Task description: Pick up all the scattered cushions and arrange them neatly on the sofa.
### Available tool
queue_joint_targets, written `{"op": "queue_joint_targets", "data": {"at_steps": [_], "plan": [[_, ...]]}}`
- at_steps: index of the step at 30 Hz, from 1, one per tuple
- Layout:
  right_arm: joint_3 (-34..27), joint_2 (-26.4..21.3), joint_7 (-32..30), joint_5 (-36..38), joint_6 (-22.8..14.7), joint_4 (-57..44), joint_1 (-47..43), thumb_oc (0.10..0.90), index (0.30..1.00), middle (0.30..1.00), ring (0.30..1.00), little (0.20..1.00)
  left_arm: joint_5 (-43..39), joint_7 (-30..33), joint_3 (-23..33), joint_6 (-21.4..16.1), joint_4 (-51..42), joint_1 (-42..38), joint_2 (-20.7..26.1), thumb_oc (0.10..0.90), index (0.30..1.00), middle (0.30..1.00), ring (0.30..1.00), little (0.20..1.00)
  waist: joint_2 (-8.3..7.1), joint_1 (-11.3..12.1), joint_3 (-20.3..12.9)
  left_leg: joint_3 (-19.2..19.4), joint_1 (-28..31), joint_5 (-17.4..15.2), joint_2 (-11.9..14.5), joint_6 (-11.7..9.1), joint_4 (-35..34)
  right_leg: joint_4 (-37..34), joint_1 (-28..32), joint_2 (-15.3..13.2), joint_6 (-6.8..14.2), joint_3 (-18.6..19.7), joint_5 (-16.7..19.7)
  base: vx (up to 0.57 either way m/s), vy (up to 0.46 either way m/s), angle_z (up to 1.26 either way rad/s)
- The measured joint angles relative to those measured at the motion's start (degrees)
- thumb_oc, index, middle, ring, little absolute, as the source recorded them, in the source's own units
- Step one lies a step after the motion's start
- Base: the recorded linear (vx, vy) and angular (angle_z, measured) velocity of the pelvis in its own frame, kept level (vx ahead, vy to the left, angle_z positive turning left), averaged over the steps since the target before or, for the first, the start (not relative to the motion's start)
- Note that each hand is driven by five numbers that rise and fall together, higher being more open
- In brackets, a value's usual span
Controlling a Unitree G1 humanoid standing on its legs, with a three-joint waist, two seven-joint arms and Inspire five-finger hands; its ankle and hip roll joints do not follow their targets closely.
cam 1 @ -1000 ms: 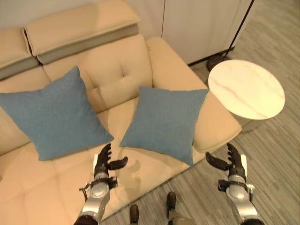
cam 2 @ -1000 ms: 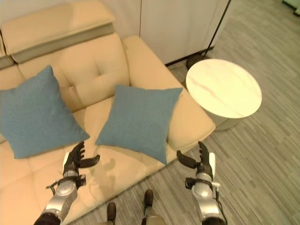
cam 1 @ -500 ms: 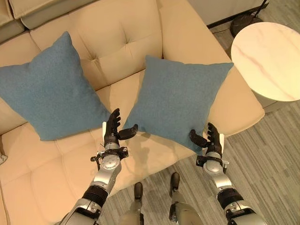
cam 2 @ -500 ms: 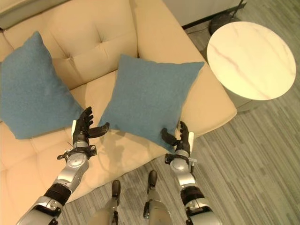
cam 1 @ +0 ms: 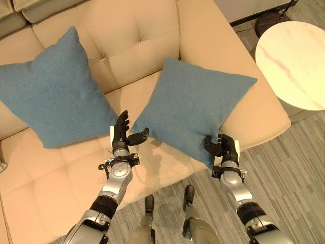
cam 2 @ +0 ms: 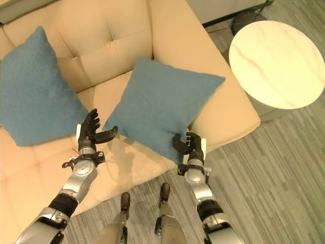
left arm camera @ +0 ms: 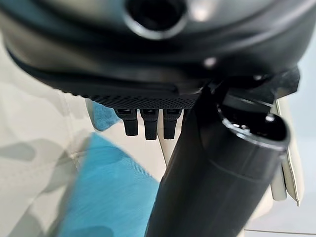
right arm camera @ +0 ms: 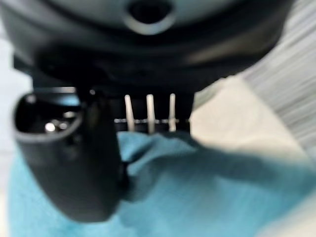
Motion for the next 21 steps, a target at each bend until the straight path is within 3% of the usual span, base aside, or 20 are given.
{"op": "queue_joint_targets", "data": {"at_steps": [7,14,21], "plan": [[-1.1,-0.6,3.8,-2.2,-0.3,-5.5,5.5,0.4,0.3,0.3,0.3,0.3,0.0,-1.1,1.3,0.1,-1.6,2.6,0.7,0.8,0.9,0.9,0.9,0.9,-2.43,0.1,1.5,-0.2,0.8,0.0,-0.2,0.0,-0.3,0.0,0.8,-0.1,0.0,0.0,0.0,0.0,-0.001,0.01],[-3.4,-0.7,6.1,-2.7,-0.3,-8.9,10.5,0.4,0.3,0.3,0.3,0.3,0.1,-0.9,7.1,0.2,-1.6,4.5,0.6,0.8,0.9,0.9,0.9,0.9,-3.15,-1.6,1.7,0.8,1.1,0.0,-0.2,0.0,-0.6,0.0,0.6,-0.1,0.0,1.2,0.0,-0.01,-0.008,-0.06],[-6.5,-2.2,8.6,-4.1,-0.3,-13.1,14.2,0.4,0.3,0.3,0.3,0.3,0.1,-0.9,9.4,0.4,-1.6,4.6,0.7,0.8,0.9,0.9,0.9,0.9,-3.38,-3.0,1.6,1.2,1.3,0.0,-0.2,0.0,-0.6,0.0,0.6,-0.1,0.0,1.6,0.0,0.0,-0.002,-0.02]]}}
